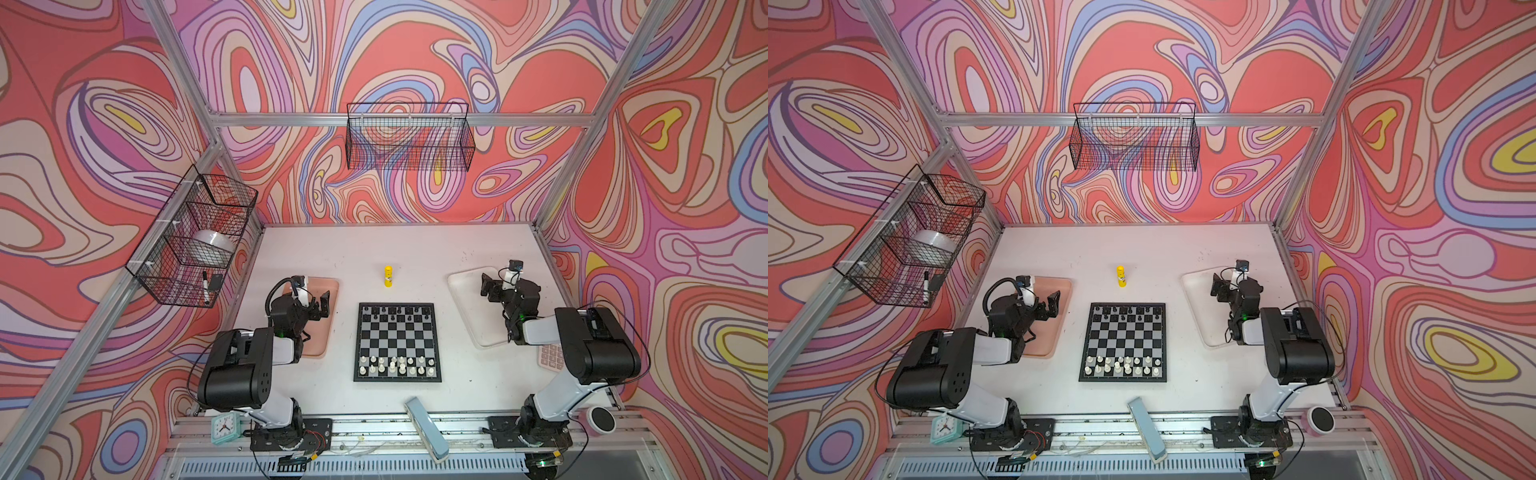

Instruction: Set up the chess pieces on the board

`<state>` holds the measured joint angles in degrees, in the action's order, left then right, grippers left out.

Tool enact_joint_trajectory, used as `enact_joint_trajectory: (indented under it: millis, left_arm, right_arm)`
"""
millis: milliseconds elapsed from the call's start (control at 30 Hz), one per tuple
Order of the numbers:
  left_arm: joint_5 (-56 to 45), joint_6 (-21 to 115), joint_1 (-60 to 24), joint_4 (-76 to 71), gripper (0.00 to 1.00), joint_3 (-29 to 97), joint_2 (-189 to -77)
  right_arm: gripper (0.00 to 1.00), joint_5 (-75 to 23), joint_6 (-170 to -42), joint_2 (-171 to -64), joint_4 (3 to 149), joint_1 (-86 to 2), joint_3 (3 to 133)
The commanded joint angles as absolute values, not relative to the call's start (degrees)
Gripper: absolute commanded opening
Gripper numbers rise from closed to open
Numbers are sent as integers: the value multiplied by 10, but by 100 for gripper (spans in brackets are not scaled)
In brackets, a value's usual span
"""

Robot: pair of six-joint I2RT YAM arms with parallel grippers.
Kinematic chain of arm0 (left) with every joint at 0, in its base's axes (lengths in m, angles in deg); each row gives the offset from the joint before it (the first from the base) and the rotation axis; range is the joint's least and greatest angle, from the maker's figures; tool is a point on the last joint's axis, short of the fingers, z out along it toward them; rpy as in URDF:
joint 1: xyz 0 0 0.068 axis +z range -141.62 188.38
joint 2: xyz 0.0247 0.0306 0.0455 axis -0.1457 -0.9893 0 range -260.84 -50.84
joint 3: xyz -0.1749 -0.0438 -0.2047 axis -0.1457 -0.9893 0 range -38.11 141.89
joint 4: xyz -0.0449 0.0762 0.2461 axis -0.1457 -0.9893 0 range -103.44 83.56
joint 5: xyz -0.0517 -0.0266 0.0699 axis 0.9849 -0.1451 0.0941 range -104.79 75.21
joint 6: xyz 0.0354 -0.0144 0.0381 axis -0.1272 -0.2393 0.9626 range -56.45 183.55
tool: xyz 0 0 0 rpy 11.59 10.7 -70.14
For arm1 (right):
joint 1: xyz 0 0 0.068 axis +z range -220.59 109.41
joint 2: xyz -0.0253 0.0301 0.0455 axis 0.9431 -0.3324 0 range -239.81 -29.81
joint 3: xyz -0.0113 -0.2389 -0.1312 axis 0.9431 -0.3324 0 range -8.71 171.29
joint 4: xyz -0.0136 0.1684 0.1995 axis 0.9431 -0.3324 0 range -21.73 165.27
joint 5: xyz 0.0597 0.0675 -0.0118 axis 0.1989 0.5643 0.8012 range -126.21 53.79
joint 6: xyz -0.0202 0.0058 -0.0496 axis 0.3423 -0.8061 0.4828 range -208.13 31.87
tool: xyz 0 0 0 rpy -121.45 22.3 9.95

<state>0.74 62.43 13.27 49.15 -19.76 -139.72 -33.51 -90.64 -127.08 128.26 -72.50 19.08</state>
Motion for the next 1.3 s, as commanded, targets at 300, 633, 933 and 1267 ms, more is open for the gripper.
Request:
enact_joint_trajectory:
  millis: [300,633,933,1267]
  left_arm:
    - [6,618,135,485,100,-187,-1389]
    - [6,619,134,483,100,-186,-1390]
    - [6,619,135,483,100,-186,-1391]
    - [5,618,135,483,100,-186,-1391]
  right_arm:
    - [98,-322,-894,-1277,1297,-727,182]
    - [98,-323,-894,-1277,1297,-727,182]
    - [98,-323,-894,-1277,1297,-727,182]
    - [99,-323,-894,-1277,1295,-727,183]
